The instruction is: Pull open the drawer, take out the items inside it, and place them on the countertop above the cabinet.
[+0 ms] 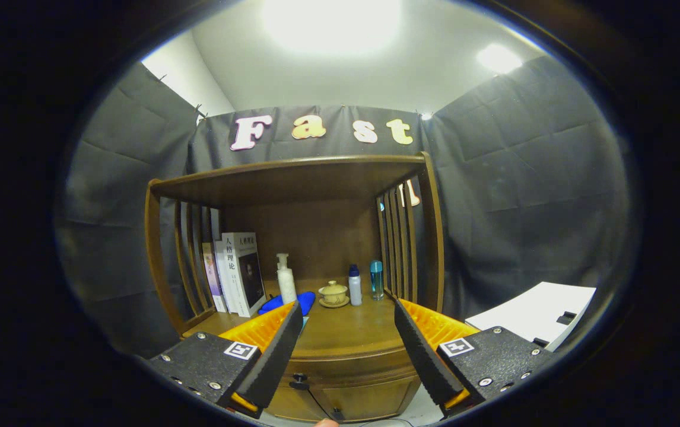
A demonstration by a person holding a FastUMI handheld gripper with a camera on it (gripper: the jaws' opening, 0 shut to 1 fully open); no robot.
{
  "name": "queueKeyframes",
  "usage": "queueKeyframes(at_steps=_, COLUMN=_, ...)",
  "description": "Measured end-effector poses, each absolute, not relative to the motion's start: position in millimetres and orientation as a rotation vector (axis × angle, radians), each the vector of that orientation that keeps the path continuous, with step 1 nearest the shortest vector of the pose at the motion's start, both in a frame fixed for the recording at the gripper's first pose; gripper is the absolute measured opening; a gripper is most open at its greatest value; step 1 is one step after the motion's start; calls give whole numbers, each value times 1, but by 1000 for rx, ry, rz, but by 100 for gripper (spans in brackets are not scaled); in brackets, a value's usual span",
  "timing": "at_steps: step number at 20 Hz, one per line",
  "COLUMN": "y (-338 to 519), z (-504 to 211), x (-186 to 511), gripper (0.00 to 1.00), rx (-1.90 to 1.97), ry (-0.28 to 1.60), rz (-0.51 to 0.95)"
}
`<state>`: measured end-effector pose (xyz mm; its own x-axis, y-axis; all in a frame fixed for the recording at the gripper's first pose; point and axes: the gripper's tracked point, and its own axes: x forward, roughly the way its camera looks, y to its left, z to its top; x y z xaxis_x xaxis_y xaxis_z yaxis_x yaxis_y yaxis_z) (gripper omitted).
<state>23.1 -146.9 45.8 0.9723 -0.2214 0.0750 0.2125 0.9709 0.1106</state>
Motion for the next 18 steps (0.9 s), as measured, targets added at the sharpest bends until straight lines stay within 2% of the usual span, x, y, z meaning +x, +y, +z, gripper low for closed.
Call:
queueKeyframes(at_steps=5, y=-125, z=45, x=20, gripper=96, rx=-8, ry=-66, rz=-225)
queueKeyframes(at_steps=11, y=-76, z=46, x=19, gripper=96, rx=18, ry=-53, rz=-137)
queueKeyframes(at_steps=18, y=-71, z=37, x=20, gripper=97, rx=94, ry=-34, rz=-129)
